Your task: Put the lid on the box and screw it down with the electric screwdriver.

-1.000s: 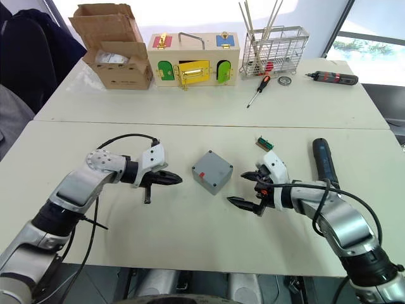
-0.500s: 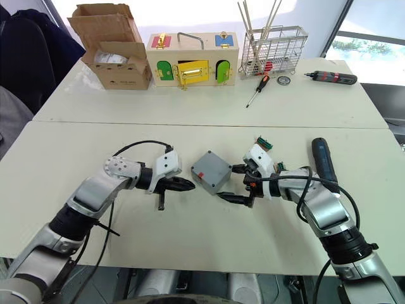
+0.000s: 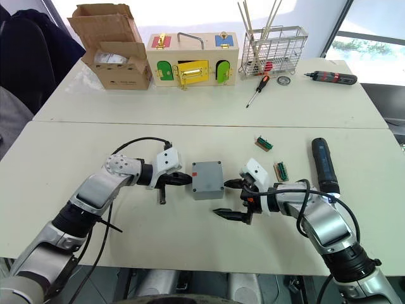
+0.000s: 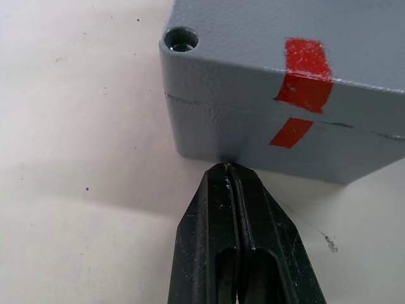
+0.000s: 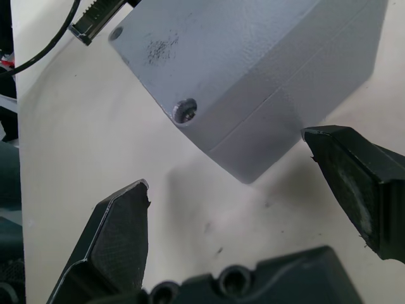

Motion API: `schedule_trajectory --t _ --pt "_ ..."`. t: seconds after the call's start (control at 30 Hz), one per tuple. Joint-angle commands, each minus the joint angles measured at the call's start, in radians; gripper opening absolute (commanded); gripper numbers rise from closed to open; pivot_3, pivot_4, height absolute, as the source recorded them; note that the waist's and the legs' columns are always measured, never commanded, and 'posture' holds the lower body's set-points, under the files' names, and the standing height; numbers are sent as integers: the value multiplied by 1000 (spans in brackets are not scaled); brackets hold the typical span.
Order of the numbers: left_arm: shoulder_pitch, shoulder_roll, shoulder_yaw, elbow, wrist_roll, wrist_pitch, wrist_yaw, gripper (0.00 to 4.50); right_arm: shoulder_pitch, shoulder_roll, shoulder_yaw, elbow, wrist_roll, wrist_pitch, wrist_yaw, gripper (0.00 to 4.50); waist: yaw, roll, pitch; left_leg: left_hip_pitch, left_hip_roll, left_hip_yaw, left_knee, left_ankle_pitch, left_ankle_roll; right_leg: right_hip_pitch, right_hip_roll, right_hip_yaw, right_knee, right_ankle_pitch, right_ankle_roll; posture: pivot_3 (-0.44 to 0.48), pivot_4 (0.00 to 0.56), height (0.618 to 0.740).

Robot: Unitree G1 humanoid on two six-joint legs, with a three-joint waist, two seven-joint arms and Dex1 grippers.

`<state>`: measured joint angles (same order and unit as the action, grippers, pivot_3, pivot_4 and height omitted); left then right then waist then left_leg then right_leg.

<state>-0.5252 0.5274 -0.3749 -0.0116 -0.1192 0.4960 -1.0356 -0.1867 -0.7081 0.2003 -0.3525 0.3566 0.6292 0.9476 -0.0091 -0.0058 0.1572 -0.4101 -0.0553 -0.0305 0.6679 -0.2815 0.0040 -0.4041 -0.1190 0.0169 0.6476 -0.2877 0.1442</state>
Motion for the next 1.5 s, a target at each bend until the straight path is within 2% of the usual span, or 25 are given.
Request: schedule_trajectory --t 0.03,0.23,0.43,0.5,0.6,0.67,0.73,0.77,0.87,1.13,1.5 --pt "-20 -13 15 -25 -2 -10 11 0 -9 4 -22 -42 14 -10 -7 4476 1 0 0 0 0 0 0 0 0 0 0 0 0 0 0 0 150 735" --pt "-24 -10 23 -25 4 -12 24 0 10 -34 -80 -83 47 51 -23 4476 2 0 0 0 0 0 0 0 0 0 0 0 0 0 0 0 150 735" --pt "-22 110 8 -88 77 -45 -2 0 40 -74 -340 -159 232 310 -104 4476 1 0 0 0 0 0 0 -1 1 0 0 0 0 0 0 0 150 735" --pt "-12 129 65 -140 14 10 -16 0 57 -80 -483 -162 305 373 -125 4476 2 0 0 0 0 0 -1 -1 3 0 0 0 0 0 0 0 150 735" --pt "-9 116 205 -244 -196 149 -61 0 85 -77 -650 -125 342 384 -163 4476 14 0 0 0 0 0 0 -3 6 0 -1 0 0 0 0 0 150 735" --pt "-25 96 260 -276 -296 224 -67 0 99 -81 -659 -82 286 320 -189 4476 21 0 0 0 0 0 0 -3 6 0 -1 1 0 0 0 0 150 735" --pt "-44 76 261 -284 -328 249 -58 0 101 -66 -637 -30 228 236 -217 3962 22 0 0 0 0 0 1 -3 6 1 -1 0 -1 0 0 0 150 735" --pt "-52 70 250 -287 -328 250 -51 0 103 -62 -624 -12 210 207 -221 3788 21 0 0 0 0 0 1 -3 6 1 -1 0 0 0 0 0 150 735" --pt "-72 50 203 -290 -303 233 -26 0 104 -45 -587 41 174 148 -230 2892 19 0 0 1 0 1 1 -3 6 1 0 0 0 0 0 0 150 735" --pt "-73 39 171 -311 -305 229 12 0 127 -34 -515 123 103 44 -233 2892 19 0 0 1 0 1 0 0 0 1 0 1 0 0 0 0 150 735" --pt "-63 47 152 -309 -300 216 24 0 101 -3 -494 166 92 8 -256 2892 19 0 0 1 0 1 0 0 0 1 0 1 0 0 0 0 150 735"
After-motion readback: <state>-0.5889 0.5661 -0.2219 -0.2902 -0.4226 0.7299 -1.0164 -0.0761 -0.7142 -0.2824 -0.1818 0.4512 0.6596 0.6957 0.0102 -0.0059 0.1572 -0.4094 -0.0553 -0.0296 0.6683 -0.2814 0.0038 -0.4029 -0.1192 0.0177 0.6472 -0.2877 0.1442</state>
